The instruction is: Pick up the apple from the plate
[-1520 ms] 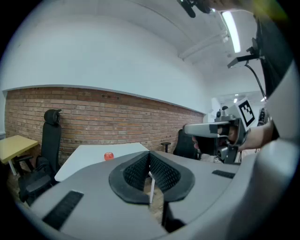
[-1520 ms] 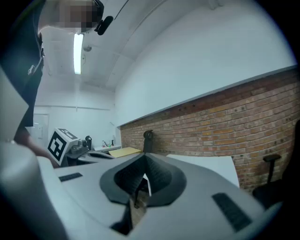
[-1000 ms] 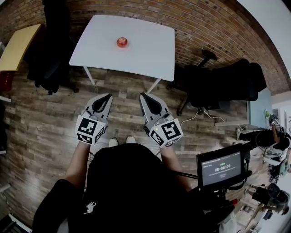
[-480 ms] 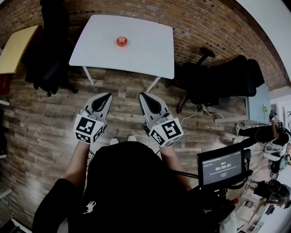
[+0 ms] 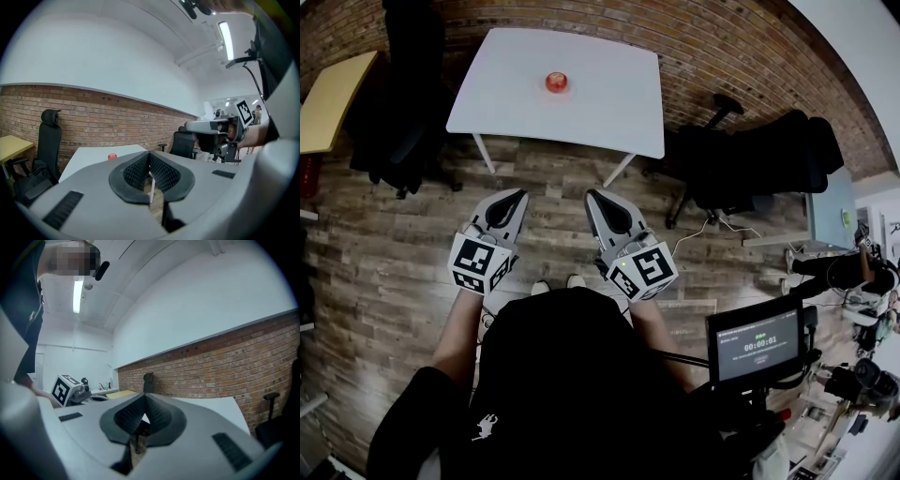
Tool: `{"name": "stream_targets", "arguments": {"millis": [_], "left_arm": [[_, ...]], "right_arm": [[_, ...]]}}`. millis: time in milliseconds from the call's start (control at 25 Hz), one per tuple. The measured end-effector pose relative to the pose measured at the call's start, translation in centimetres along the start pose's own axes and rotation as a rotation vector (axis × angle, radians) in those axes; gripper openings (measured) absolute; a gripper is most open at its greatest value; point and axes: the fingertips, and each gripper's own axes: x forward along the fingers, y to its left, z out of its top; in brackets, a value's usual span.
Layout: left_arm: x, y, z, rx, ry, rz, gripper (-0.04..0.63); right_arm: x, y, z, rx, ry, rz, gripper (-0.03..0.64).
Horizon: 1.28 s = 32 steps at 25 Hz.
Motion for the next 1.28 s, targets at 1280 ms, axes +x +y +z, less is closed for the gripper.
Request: {"name": "stream_targets", "arguments": {"millis": [1280], "left_arm": [[-2.1,4.5,-2.2,-0.087,-0.011,0.070,0.006]], "right_arm": [[4.9,2.7,-1.2,-0.036,0.117,0.085,0.002]]}}
